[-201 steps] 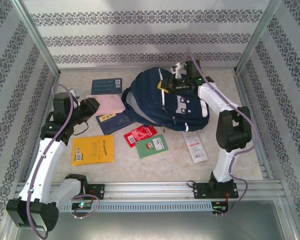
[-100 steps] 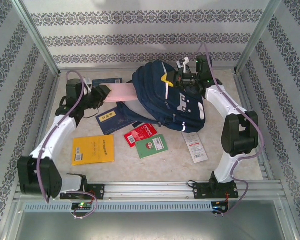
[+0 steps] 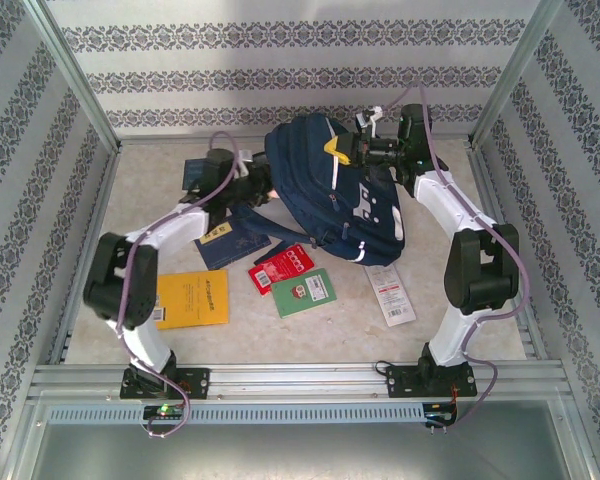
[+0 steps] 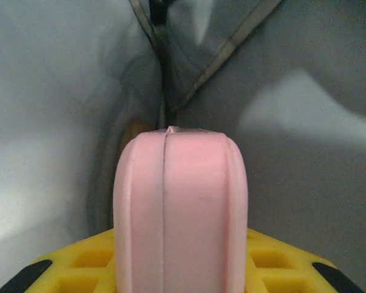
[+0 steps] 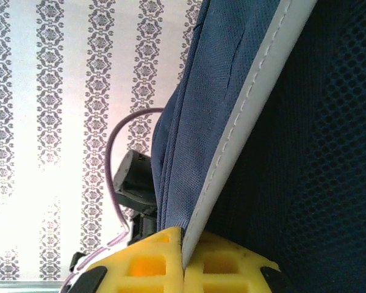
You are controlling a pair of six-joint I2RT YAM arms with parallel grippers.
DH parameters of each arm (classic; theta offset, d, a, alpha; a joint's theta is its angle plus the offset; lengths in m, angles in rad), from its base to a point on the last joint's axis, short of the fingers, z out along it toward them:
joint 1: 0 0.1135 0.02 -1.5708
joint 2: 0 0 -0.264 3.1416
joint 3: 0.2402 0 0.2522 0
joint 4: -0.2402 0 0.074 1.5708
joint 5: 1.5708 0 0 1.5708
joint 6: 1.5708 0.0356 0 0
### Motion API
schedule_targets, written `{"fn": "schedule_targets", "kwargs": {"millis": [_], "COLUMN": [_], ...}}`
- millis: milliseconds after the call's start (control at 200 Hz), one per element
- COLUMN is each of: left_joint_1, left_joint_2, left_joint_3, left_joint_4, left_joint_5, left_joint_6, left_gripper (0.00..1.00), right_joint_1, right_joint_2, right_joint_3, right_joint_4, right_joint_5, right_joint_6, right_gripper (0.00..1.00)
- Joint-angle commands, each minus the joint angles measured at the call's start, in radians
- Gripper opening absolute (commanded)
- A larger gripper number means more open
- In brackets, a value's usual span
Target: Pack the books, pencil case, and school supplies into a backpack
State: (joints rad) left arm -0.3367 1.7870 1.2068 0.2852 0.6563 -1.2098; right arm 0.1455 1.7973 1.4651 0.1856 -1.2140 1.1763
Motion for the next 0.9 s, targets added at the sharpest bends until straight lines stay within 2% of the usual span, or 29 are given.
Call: {"fn": "schedule_targets", "kwargs": {"millis": [0,100,150,195,245,290,375,535,635,744,894], "left_joint_1": [-0.073,-0.136,-0.164,-0.185,-0.198,-0.202,-0.198,-0.157,-0.117,-0.075,-0.045], "left_joint_2": [0.086,0.196,0.244,0.278,0.301,0.304,0.277,0.165,0.061,-0.068,-0.223], "left_joint_3": [0.095,0.198,0.251,0.298,0.331,0.339,0.331,0.253,0.17,0.1,0.047], "left_joint_4": [0.135,0.131,0.118,0.087,0.065,0.057,0.022,-0.033,-0.064,-0.153,-0.306], "left_joint_5": [0.027,0.019,0.013,0.009,-0.002,-0.014,-0.031,-0.04,-0.035,-0.038,-0.046], "left_joint_6": [-0.037,-0.051,-0.054,-0.051,-0.053,-0.054,-0.03,0.003,0.032,0.11,0.262], "left_gripper": [0.3,0.31,0.35,0.46,0.64,0.77,0.89,0.97,1.0,1.0,1.0], "right_joint_1": [-0.012,-0.017,-0.021,-0.024,-0.029,-0.032,-0.042,-0.067,-0.078,-0.082,-0.089], "right_joint_2": [-0.079,-0.076,-0.069,-0.062,-0.055,-0.049,-0.047,-0.056,-0.077,-0.081,-0.063], "right_joint_3": [0.071,0.088,0.097,0.107,0.115,0.119,0.118,0.12,0.141,0.18,0.198], "right_joint_4": [0.154,0.153,0.154,0.152,0.153,0.152,0.147,0.071,-0.087,-0.252,-0.318], "right_joint_5": [-0.056,-0.04,-0.028,-0.018,-0.008,0.005,0.03,0.071,0.115,0.159,0.184], "right_joint_6": [0.035,0.043,0.047,0.051,0.056,0.057,0.051,-0.015,-0.142,-0.278,-0.335], "right_gripper": [0.0,0.0,0.0,0.0,0.0,0.0,0.0,0.0,0.0,0.0,0.0]}}
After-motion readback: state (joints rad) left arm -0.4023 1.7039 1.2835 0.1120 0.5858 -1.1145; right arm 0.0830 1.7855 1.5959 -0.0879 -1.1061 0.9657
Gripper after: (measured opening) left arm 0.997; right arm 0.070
